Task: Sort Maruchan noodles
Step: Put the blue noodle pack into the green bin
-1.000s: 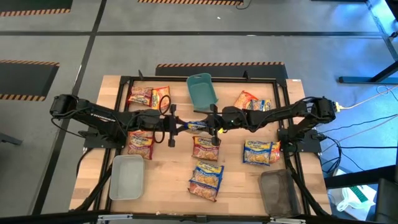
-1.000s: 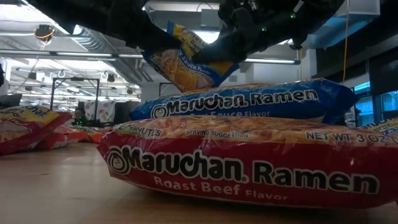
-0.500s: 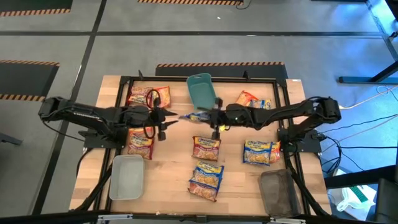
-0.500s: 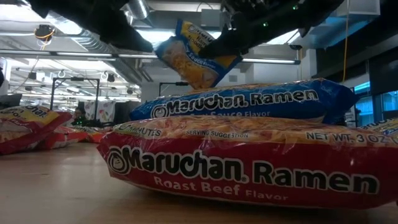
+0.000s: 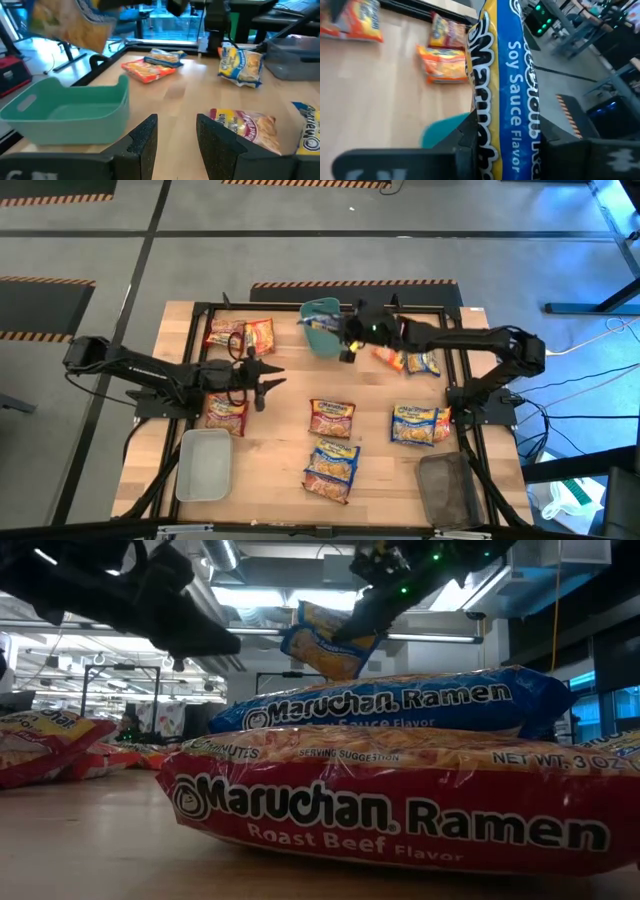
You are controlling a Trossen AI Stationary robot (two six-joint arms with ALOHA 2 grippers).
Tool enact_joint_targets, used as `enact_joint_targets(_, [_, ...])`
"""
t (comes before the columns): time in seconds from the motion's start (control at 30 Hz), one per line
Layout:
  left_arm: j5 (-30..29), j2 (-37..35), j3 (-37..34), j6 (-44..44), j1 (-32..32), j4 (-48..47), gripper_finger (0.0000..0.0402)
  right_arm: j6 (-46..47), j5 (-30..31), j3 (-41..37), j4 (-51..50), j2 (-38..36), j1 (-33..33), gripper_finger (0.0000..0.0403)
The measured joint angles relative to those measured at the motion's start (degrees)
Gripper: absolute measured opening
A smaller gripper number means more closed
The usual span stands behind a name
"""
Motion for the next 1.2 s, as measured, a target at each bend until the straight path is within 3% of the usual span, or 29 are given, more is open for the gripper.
enact_joint_targets(0.23, [-0.38,3.06,-0.02,-1.5,0.0,0.45,0.0128,-9.3,-8.96,4.31,-3.03,4.93,-8.82,0.0091])
enact_joint_targets(0.5, [-2.11,3.83,-0.02,-1.48,0.0,0.87,0.0128,-12.02,-19.37,13.43,-11.28,13.05,-14.58,0.0085])
enact_joint_targets(0.67, [-2.11,3.83,-0.02,-1.48,0.0,0.87,0.0128,-13.41,-30.9,17.55,-12.5,17.66,-17.16,0.0088])
enact_joint_targets(0.93, [-2.11,3.83,-0.02,-2.79,0.0,0.87,0.0128,-16.23,-31.02,19.51,-11.93,22.74,-18.96,0.0088])
enact_joint_targets(1.2, [-2.16,3.83,-0.02,-2.95,0.0,0.89,0.0128,-18.98,-25.77,19.51,-11.69,26.09,-18.88,0.0089])
